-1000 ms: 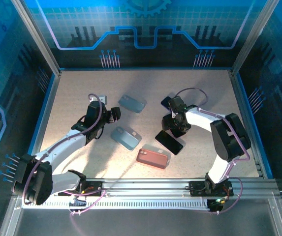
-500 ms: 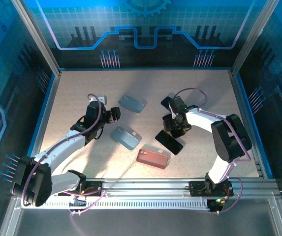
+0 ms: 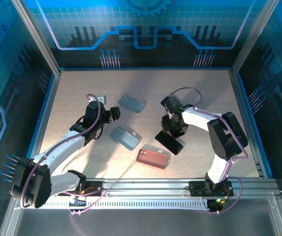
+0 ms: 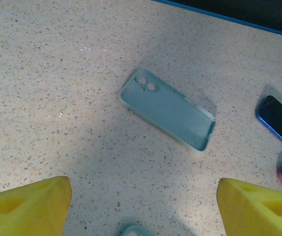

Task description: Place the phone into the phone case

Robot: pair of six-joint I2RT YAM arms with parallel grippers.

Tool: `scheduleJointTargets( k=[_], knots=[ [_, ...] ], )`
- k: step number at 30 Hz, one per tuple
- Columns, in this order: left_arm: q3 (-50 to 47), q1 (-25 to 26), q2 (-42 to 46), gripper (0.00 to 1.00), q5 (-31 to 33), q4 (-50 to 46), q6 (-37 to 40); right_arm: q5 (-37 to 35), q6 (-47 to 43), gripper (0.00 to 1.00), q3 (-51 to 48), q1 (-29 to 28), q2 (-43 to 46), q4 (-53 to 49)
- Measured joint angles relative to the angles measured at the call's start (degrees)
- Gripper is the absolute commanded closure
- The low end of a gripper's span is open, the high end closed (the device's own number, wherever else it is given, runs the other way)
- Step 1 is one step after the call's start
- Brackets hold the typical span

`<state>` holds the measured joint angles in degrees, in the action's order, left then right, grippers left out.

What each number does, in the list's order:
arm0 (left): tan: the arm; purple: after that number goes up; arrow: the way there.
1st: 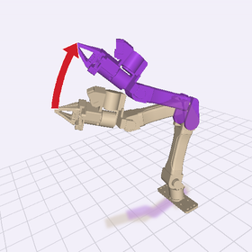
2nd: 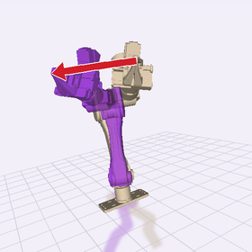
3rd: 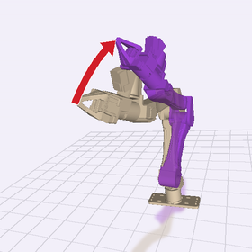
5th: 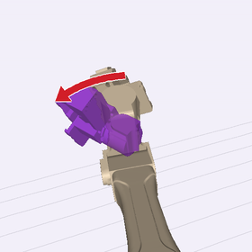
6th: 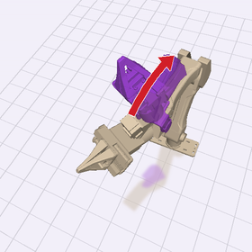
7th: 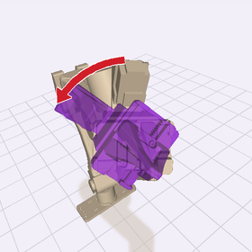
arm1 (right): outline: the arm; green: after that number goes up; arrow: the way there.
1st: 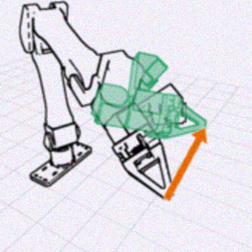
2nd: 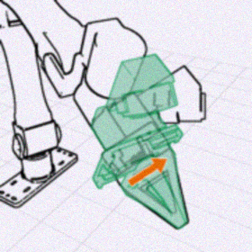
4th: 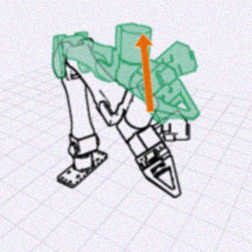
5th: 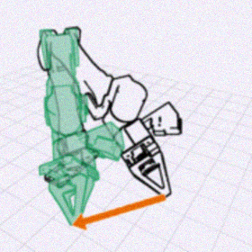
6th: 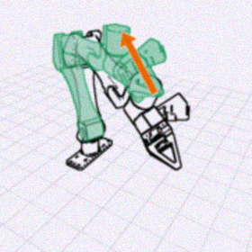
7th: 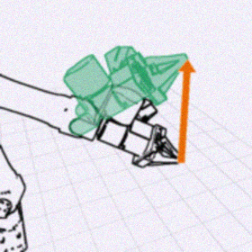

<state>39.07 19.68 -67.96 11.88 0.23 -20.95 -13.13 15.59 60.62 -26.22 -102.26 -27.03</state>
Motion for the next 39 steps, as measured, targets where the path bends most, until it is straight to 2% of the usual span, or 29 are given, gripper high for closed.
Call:
scheduleJointTargets(
  k=[4,9,19,28,30,34,39],
  knots=[
    [0.0,0.0,0.0,0.24,-0.28,-0.26,-0.02,-0.17,0.04,0.24,0.81,-0.13,-0.63,-0.74],
    [0.0,0.0,0.11,0.27,-1.33,-1.51,-0.17,-1.01,0.76,0.36,1.77,-0.68,-1.16,-2.01],
    [0.0,0.96,-0.42,0.35,-5.14,-1.88,-2.8,-1.64,0.63,0.38,2.71,-1.09,-1.14,-3.39],
    [0.02,4.48,-3.54,0.36,-10.16,-1.38,-5.16,3.15,-1.36,0.38,5.68,-0.74,2.51,-4.9],
    [0.02,5.14,-4.5,0.36,-11.37,-0.79,-5.95,3.72,-1.77,0.34,6.03,-0.74,3.13,-4.94],
    [0.24,6.43,-6.86,0.37,-12.83,-0.33,-6.67,4.22,-2.49,0.2,6.05,-0.7,3.28,-5.31],
    [0.31,7.17,-7.21,0.37,-13.29,0.02,-7.52,4.81,-2.47,0.12,5.29,1.62,3.5,-5.44]
  ],
)
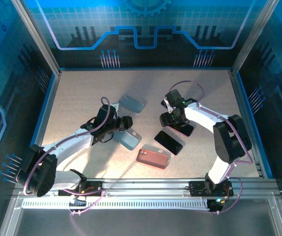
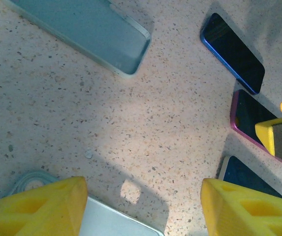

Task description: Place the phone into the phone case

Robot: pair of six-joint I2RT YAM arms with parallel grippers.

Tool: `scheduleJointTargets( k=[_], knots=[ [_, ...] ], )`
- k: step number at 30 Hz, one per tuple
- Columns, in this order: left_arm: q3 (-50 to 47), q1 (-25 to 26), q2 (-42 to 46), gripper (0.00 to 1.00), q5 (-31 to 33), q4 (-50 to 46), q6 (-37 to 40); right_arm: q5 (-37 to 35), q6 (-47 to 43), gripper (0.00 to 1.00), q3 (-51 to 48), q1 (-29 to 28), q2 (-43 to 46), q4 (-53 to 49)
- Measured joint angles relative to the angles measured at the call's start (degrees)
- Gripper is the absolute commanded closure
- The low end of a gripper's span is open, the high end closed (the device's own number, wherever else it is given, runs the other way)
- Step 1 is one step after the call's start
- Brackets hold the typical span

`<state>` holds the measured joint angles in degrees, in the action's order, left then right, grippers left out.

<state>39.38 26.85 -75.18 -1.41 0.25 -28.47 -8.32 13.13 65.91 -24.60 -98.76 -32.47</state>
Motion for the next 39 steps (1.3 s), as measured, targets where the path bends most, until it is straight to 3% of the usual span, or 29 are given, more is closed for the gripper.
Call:
scheduleJointTargets(
  k=[10,24,39],
  knots=[
    [0.17,0.07,-0.46,0.37,0.02,0.48,-0.11,3.3,2.84,0.07,-5.2,9.7,1.05,1.18],
    [0.28,0.07,-0.55,0.37,0.15,0.44,-0.09,7.23,4.7,0.07,-5.97,9.92,-1.09,4.87],
    [0.35,0.13,-0.55,0.37,0.5,0.48,0.0,9.84,10.05,0.07,-12.0,6.23,5.44,3.96]
  ],
)
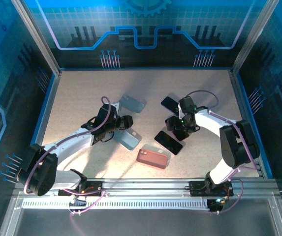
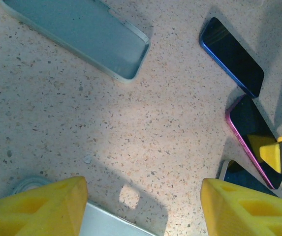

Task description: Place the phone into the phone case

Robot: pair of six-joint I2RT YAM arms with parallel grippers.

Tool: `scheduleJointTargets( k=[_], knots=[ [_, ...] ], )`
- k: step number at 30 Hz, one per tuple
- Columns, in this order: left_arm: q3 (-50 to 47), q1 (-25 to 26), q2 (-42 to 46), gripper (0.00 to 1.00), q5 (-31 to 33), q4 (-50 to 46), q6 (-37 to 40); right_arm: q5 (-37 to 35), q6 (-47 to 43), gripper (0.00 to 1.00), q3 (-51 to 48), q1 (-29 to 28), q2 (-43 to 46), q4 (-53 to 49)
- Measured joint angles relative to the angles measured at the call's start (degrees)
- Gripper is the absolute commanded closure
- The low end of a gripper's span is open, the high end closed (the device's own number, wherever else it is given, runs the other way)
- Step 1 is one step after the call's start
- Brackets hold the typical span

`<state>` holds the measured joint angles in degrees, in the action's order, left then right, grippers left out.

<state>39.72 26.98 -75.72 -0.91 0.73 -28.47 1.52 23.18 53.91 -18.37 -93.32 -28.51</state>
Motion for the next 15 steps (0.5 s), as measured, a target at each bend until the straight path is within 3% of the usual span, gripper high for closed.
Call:
scheduleJointTargets(
  k=[15],
  knots=[
    [-0.02,0.09,0.33,0.37,0.61,-0.04,-0.02,-9.16,-5.9,0.03,3.21,-4.46,-0.37,-2.1]
  ],
)
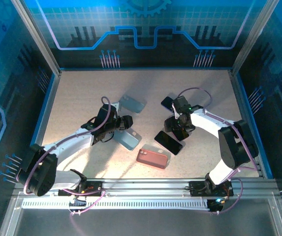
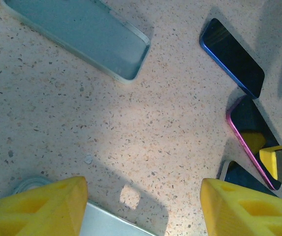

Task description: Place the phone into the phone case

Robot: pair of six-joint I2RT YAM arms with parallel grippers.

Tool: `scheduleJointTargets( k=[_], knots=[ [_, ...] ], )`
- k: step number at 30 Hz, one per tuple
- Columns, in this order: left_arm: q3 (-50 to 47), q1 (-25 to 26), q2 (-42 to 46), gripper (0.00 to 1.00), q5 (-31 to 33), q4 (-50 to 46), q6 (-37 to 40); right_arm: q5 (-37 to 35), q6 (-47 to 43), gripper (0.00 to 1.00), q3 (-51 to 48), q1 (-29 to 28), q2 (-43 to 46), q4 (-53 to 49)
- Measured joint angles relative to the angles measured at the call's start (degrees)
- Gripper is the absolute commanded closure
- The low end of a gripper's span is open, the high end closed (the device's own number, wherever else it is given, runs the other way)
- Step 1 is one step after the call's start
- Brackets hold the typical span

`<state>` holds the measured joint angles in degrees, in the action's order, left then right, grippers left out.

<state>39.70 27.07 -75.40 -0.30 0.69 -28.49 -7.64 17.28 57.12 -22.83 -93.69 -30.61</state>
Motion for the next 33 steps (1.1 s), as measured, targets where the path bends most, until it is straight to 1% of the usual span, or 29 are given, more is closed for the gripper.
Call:
scheduleJointTargets(
  k=[4,11,22,24,30,33],
  knots=[
    [0.0,0.0,0.83,0.37,0.52,0.0,0.02,-1.11,-1.7,0.0,1.4,-0.02,-1.42,0.0],
    [0.0,0.0,0.94,0.37,0.9,-0.15,0.04,-1.9,-3.43,0.0,1.92,-0.02,-5.14,-0.02],
    [0.0,0.0,0.94,0.37,1.11,-0.22,0.11,-2.29,-3.41,0.07,3.82,-0.11,-8.22,-1.97],
    [0.0,0.0,0.94,0.37,1.11,-0.24,0.11,-2.29,-3.41,0.1,4.57,-0.28,-8.81,-2.67],
    [0.0,0.0,0.94,0.38,1.09,-0.35,0.37,-2.23,-3.32,0.27,7.08,-1.14,-10.54,-5.22],
    [0.02,0.15,0.87,0.38,1.05,-0.42,0.55,-2.27,-3.23,0.29,7.41,-1.14,-10.58,-5.81]
  ],
)
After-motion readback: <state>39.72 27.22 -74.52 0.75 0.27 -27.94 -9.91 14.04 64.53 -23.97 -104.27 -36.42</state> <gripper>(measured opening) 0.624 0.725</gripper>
